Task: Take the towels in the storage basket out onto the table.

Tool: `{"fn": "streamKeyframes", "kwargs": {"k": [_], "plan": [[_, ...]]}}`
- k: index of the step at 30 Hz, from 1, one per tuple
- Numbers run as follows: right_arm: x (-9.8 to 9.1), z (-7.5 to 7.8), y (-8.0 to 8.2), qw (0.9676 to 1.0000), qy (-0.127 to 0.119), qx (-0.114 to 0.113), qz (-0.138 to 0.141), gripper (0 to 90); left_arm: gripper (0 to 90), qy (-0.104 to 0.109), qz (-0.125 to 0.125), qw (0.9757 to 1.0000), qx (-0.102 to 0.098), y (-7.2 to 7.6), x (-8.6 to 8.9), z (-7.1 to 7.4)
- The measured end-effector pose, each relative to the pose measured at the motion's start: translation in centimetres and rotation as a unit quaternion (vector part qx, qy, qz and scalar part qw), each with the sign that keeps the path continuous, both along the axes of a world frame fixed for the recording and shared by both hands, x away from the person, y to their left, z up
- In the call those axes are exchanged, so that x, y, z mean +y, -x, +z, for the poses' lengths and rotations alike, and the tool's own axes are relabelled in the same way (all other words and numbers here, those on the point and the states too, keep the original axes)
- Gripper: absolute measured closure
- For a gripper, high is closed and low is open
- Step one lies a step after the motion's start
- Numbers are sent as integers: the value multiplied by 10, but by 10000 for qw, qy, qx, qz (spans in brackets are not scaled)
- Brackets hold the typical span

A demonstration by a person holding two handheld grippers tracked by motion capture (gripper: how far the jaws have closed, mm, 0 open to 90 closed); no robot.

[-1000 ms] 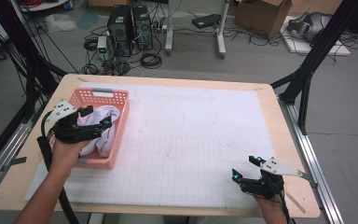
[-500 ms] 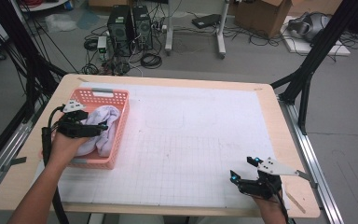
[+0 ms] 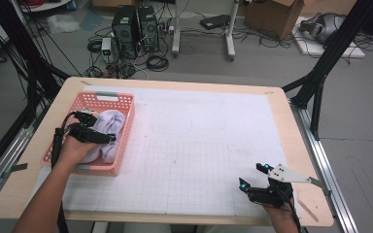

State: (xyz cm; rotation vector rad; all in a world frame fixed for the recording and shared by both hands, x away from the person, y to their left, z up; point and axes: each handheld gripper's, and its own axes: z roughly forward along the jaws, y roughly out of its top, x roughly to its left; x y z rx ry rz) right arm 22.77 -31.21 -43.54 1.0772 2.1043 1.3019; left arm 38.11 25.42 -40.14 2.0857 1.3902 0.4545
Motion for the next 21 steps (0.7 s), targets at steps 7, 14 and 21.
{"fn": "streamKeyframes", "kwargs": {"k": [7,14,21], "plan": [[3,0,0,10000,1,33,40,149,56,-185,45,9995,255,-7,-5,-13],[3,-1,-2,10000,11,22,39,149,17,-369,35,9988,305,-11,-13,-18],[3,0,-1,10000,16,16,47,150,20,-486,75,9983,315,-12,-14,-19]]}}
